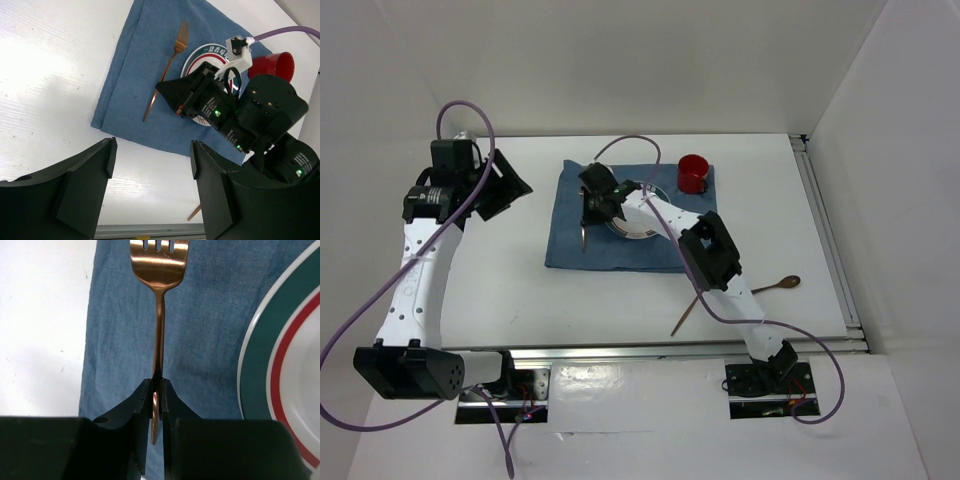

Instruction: Set the dinner table for one person

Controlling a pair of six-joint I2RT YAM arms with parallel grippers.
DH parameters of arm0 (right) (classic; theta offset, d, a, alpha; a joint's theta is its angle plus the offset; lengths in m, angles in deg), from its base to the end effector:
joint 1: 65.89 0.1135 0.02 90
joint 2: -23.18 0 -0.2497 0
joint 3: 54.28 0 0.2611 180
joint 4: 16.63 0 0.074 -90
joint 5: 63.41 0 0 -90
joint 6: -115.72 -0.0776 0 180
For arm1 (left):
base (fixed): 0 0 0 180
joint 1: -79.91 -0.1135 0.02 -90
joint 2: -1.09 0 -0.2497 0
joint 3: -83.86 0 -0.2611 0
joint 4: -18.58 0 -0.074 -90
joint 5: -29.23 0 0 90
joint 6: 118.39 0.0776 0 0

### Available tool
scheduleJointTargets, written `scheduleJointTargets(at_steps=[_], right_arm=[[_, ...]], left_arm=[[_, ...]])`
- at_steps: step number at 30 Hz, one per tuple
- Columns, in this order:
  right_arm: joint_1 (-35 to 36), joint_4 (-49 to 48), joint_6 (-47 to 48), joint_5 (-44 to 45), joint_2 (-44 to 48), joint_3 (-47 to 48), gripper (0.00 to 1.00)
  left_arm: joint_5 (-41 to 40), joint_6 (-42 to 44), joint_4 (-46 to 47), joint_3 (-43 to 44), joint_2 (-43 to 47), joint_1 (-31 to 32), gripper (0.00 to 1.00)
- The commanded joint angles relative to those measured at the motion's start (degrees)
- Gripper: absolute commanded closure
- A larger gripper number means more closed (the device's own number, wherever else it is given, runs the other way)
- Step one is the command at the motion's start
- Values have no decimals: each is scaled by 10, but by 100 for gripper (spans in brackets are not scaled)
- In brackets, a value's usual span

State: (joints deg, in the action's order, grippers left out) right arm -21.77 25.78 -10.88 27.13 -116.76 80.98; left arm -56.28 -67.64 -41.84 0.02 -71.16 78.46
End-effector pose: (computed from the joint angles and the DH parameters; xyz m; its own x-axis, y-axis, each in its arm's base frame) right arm 0.4130 0.3995 0.1419 -0.8344 0.0213 -0.5507 -0.2417 0.8839 0.4004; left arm 0.3043 0.0016 0.3671 -0.4844 -0.6432 -0.5930 -0.3471 0.7635 -0.5446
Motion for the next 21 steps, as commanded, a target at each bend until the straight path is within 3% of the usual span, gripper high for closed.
scheduleJointTargets(at_steps=[1,6,13,16,19,21], right_arm=[[-6,-44,-17,-8,-16,43,99],[-11,-39,-17,-27,-26,62,57],[-11,-46,-3,-26,96,16,54],[-11,-46,14,11,170,-55,54],[-17,-41,14,60,326,-194,54],[-29,-2,-7,96,420,-362,54]], left_arm=[[19,8,9,-3,10,-7,23],[19,19,-2,-3,10,-13,23],[25,24,3,-3,15,-18,23],[32,24,3,-3,15,-18,23],[32,24,8,-3,15,-18,23],[32,24,14,-3,10,-18,23]])
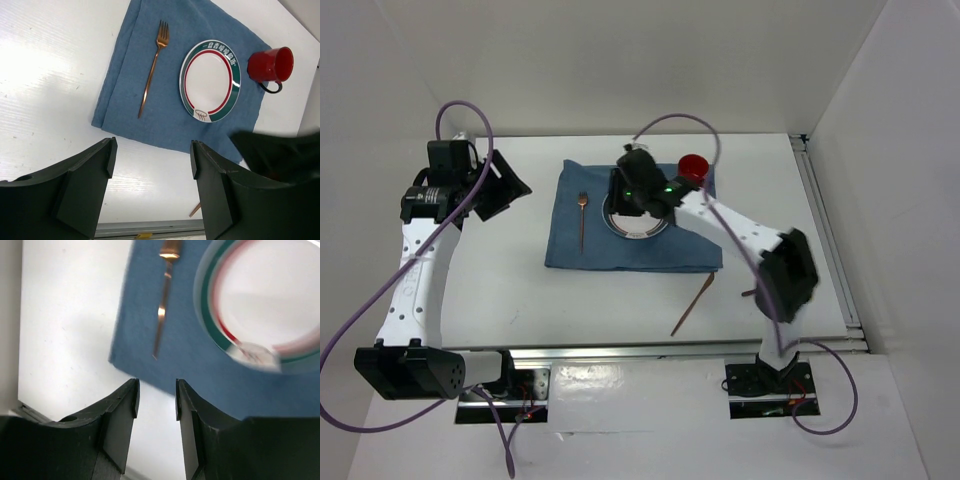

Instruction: Set the dinner table for one person

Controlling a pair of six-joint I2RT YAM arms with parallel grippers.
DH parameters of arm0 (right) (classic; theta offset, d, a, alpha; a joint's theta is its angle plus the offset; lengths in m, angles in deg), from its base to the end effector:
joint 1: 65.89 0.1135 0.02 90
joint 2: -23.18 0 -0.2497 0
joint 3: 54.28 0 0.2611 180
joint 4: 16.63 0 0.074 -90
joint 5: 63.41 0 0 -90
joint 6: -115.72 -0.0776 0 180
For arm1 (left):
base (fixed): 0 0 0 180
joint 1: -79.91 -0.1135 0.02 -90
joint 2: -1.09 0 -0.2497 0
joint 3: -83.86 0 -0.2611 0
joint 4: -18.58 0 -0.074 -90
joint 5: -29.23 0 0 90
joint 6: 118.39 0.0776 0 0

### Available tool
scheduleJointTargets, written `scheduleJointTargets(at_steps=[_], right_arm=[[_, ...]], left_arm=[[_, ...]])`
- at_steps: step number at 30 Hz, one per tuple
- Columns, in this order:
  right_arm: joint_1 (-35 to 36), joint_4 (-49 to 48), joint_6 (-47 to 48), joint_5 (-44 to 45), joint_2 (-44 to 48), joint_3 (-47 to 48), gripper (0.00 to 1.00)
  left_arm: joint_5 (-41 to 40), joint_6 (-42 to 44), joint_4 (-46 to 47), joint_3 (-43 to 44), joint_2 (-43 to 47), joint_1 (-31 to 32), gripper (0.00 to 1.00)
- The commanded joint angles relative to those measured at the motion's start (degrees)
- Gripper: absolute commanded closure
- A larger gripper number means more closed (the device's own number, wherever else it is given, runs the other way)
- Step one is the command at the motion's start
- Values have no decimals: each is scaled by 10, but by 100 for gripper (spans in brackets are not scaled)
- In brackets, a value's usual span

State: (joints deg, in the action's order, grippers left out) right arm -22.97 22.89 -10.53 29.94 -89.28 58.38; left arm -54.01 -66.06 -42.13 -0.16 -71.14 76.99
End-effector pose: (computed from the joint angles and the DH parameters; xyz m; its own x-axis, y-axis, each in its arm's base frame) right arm 0.3646 0.3329 0.2492 -0.7566 0.1025 -0.6458 -0.2472 0.8695 0.4276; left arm 0.3036 0.0063 0.3656 -0.5018 -0.6332 -0.5892 -0.3326 0.7701 -0.5443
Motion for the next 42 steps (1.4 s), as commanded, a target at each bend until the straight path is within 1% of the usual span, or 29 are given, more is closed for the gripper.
scheduleJointTargets(at_steps=[1,2,3,4,5,8,9,11,12,15,18,23,26,27,30,34,38,42], right_arm=[[-22,27,-26,78,146,-137,54],[-27,57,-43,88,205,-219,54],[-34,74,-76,96,233,-259,53],[-41,90,-93,97,260,-296,47],[-42,119,-111,97,310,-364,42],[-47,161,-172,97,384,-444,37],[-47,178,-184,84,398,-484,34],[-47,178,-209,68,426,-518,34],[-47,178,-209,55,426,-544,34],[-47,142,-217,32,425,-580,34],[-47,99,-217,10,394,-592,34],[-47,66,-211,-1,357,-592,34],[-47,53,-211,5,341,-592,40],[-47,53,-211,5,332,-592,44],[-47,53,-218,11,324,-592,52],[-47,75,-229,23,311,-592,66],[-47,88,-241,36,299,-587,69],[-47,94,-247,41,299,-587,77]], left_arm=[[15,8,22,-1,9,-3,23],[15,8,22,-7,9,-3,23],[20,8,28,-7,4,-3,23],[26,8,33,-14,4,-3,23],[26,8,33,-19,4,-3,23],[32,8,41,-25,-1,-3,22],[32,8,46,-25,-6,-3,22],[38,8,46,-25,-6,-3,22],[38,8,46,-31,-6,-3,22],[38,8,46,-31,-6,2,22],[43,8,46,-31,-6,2,22],[43,8,46,-31,-6,7,22],[43,8,46,-25,-6,7,22],[48,8,46,-25,-6,7,22],[48,8,46,-25,-12,7,22],[54,8,46,-25,-17,12,22],[54,8,46,-20,-22,12,22],[54,8,46,-15,-22,12,22]])
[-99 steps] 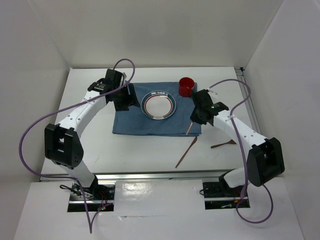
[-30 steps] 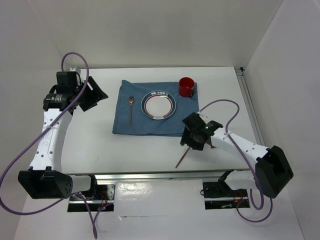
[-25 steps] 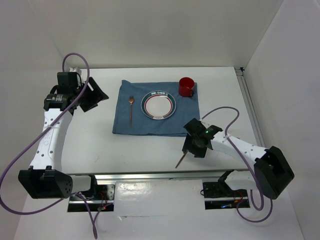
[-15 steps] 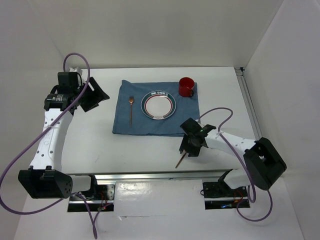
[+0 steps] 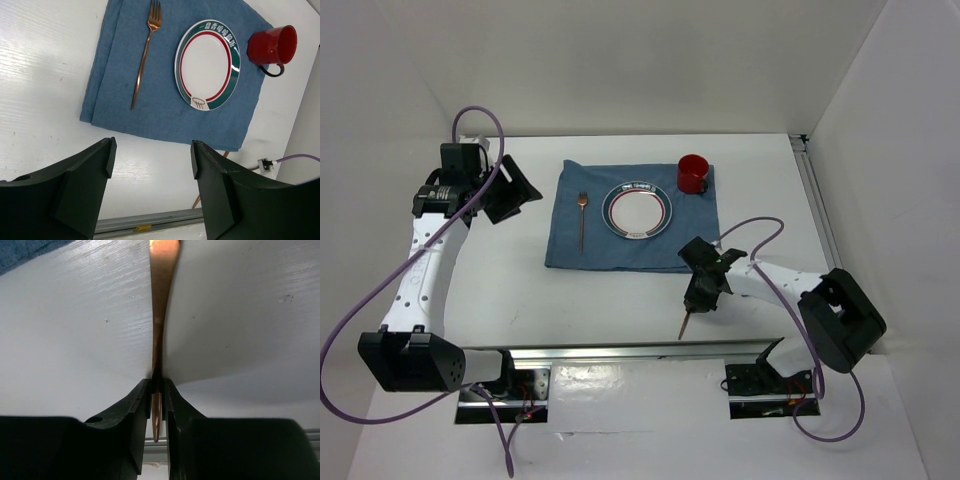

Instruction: Set the dinner table for one person

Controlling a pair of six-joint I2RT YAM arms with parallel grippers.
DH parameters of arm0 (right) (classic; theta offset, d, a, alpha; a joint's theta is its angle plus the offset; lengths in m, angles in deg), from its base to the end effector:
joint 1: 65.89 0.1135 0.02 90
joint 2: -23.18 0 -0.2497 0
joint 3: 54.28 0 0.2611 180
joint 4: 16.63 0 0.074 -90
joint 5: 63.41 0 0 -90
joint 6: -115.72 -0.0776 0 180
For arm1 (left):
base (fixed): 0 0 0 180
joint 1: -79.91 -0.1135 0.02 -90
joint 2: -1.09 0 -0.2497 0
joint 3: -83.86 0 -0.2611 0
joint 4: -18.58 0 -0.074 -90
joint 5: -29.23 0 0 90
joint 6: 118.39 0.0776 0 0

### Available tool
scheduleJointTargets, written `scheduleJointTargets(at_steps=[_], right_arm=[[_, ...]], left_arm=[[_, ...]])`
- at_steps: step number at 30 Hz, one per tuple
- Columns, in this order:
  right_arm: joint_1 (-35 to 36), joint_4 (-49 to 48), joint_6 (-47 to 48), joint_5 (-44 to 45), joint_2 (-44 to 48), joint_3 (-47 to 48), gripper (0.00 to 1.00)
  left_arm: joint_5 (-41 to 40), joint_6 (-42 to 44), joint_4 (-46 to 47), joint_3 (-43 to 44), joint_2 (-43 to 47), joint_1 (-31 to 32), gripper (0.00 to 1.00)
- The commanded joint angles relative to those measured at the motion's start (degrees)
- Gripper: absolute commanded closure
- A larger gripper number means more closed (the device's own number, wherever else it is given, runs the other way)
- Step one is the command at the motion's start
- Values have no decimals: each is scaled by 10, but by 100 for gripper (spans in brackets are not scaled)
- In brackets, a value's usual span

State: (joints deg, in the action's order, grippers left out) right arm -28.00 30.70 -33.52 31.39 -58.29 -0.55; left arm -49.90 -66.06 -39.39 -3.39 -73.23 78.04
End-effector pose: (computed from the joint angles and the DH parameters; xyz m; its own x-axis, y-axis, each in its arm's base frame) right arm 0.2037 0.1503 0.0927 -0.9013 0.3837 -0.2012 0.3510 0.9189 0.1800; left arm 0.3164 -0.0043 0.3408 -0.5729 -0.6192 -0.5371 -0.2992 0.7680 -0.5663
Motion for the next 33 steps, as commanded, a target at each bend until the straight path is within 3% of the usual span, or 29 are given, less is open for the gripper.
scheduleJointTargets(at_steps=[1,9,14,23,26,33], right_arm=[[3,16,-17,27,-11,2,77],[3,16,-17,27,-47,9,72],[3,51,-45,49,-10,15,95],[9,220,-121,153,124,57,100],[9,220,-70,182,120,105,100],[-9,91,200,186,-29,241,100]], left_arm=[[13,8,19,17,-1,2,22],[18,8,19,18,-1,2,22],[18,8,24,18,-1,2,22],[23,8,29,18,-6,2,22],[28,8,29,18,-6,2,22],[28,8,29,23,-6,2,22]])
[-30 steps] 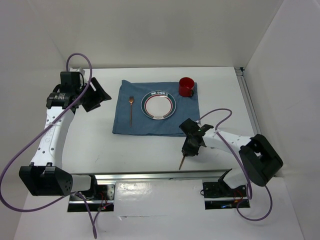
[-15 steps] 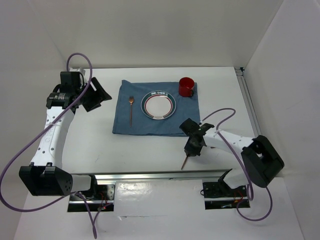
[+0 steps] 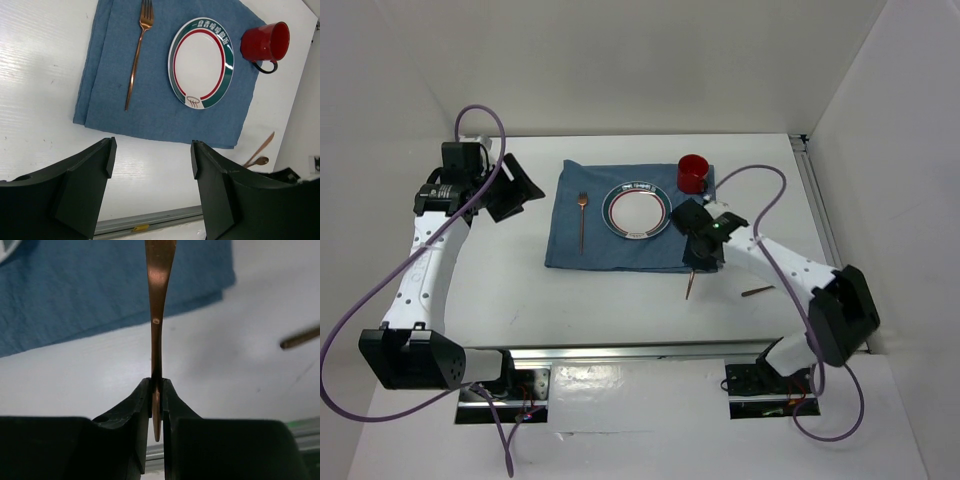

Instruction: Set the dinner table for one person

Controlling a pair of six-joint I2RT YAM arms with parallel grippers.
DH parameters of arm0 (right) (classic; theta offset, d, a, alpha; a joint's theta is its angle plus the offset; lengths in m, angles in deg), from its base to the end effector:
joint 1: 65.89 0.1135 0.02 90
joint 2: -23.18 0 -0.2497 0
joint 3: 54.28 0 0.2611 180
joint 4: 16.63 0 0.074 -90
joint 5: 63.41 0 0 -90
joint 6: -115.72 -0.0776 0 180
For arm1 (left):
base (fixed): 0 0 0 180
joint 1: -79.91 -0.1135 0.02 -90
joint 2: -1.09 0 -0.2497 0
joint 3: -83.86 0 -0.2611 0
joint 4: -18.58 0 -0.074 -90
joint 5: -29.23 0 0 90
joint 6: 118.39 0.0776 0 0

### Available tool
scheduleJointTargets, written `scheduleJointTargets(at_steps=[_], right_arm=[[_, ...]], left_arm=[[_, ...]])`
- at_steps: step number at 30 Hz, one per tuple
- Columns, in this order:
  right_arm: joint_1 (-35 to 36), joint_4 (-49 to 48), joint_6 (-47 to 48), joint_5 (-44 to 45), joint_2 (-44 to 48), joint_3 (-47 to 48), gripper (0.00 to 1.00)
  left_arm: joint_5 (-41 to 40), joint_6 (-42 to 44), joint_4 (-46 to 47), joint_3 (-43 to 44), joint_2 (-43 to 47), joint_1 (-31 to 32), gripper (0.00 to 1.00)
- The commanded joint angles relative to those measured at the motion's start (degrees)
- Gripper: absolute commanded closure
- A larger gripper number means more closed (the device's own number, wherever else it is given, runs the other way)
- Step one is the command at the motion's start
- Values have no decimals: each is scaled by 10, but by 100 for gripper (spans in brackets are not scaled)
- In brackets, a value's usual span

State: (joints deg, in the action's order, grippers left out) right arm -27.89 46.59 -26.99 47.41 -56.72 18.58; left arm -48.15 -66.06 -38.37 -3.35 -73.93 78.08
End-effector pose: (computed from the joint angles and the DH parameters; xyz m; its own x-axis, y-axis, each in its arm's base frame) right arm 0.2414 0.1536 0.1894 -0.8319 0.2937 -0.4708 0.2988 0.9520 0.0660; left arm 0.3205 -0.0067 0.3398 -0.5842 -0.6153 -0.5292 -0.2766 0.7640 -0.5830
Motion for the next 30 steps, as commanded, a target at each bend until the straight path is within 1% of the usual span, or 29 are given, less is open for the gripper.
scheduleJointTargets(at_steps=[1,2,5,9,13,22,23,25,27,28,29,30], right_arm=[[-25,-84,156,13,-85,80,100],[-34,-96,195,5,-103,92,100],[-69,-137,249,-32,-161,133,100],[-107,-178,290,-67,-210,164,100],[-134,-187,314,-87,-261,191,100],[-145,-201,338,-99,-339,250,99],[-145,-201,338,-99,-347,250,97],[-145,-193,326,-99,-353,256,85],[-145,-187,319,-99,-353,264,79],[-145,-180,313,-99,-353,264,70],[-145,-180,313,-99,-347,264,58],[-145,-180,307,-99,-342,264,51]], left_arm=[[11,8,13,28,1,2,22],[6,8,13,28,1,2,22],[6,8,8,28,1,2,22],[0,14,2,33,1,2,22],[-5,14,2,33,1,2,22],[-5,14,2,33,1,2,22],[-5,14,2,33,1,2,22],[-5,14,2,38,1,2,22],[-5,14,-4,38,-5,2,22],[-10,14,-4,38,-5,2,22],[-10,14,-4,38,-5,2,22],[-10,14,-4,38,-5,2,22]])
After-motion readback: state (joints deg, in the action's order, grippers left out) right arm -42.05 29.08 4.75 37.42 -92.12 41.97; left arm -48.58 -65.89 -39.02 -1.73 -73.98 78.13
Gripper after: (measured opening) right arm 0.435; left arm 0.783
